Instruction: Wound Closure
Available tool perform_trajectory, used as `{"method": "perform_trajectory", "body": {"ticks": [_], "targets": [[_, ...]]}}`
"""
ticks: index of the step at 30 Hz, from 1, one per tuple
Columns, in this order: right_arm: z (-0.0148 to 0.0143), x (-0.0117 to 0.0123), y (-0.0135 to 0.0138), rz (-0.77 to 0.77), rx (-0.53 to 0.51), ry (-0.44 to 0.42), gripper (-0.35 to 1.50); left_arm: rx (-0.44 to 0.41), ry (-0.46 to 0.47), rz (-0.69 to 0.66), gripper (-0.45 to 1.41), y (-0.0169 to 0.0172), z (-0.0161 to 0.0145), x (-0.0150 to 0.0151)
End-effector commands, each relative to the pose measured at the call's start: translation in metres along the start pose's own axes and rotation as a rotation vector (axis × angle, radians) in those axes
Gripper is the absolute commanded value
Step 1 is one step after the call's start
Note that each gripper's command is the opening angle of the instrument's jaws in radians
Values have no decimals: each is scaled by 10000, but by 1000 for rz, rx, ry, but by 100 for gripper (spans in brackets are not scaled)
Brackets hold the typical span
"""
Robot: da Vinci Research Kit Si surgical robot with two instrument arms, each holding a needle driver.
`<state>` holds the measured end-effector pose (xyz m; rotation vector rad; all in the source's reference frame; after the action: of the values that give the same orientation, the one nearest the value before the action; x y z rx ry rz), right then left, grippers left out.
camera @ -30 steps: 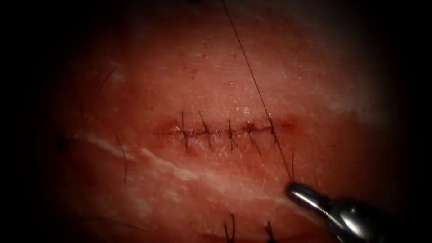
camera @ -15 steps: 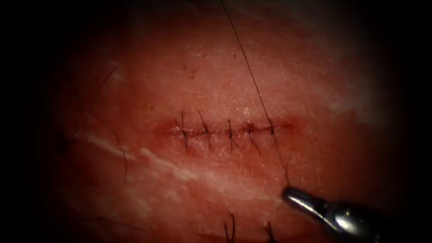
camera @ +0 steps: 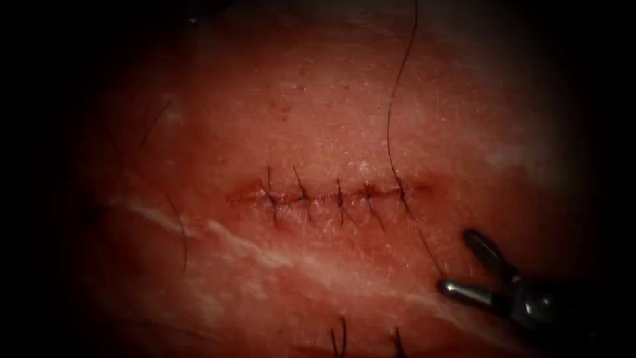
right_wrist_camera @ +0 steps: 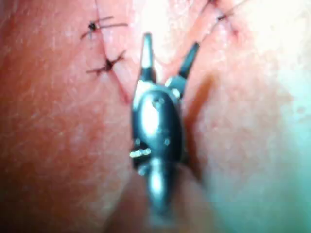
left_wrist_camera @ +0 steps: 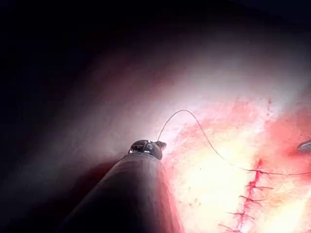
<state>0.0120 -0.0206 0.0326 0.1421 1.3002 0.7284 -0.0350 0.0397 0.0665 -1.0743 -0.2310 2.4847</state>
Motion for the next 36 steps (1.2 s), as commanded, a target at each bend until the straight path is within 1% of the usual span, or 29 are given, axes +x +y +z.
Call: {"method": "perform_trajectory", "body": {"ticks": [1, 5, 11, 14, 19, 22, 26, 28, 31, 33, 36], "targets": [[2, -4, -5, 10, 6, -7, 141, -2, 4, 4, -45, 9, -1, 9], [8, 8, 9, 23, 7, -9, 148, -11, 17, 6, -45, 40, -29, 32], [13, 24, 28, 40, 13, -15, 148, -30, 36, 10, -45, 77, -71, 55], [23, 27, 36, 45, 9, -22, 148, -27, 38, 4, -45, 90, -90, 63], [42, 23, 46, 43, 40, -75, 148, 2, 9, 35, -45, 99, -113, 72], [54, 23, 50, 39, 62, -96, 148, 12, 8, 37, -45, 101, -124, 76], [64, 31, 55, 47, 95, -123, 148, 15, 12, 42, -45, 107, -137, 83], [60, 41, 57, 47, 125, -122, 148, 17, 15, 44, -45, 112, -144, 89], [40, 62, 58, 54, 206, -142, 148, 20, 18, 57, -45, 118, -153, 97], [23, 82, 59, 53, 261, -173, 148, 22, 18, 59, -45, 121, -157, 102], [-3, 113, 64, 54, 315, -167, 148, 24, 19, 61, -45, 123, -161, 107]]}}
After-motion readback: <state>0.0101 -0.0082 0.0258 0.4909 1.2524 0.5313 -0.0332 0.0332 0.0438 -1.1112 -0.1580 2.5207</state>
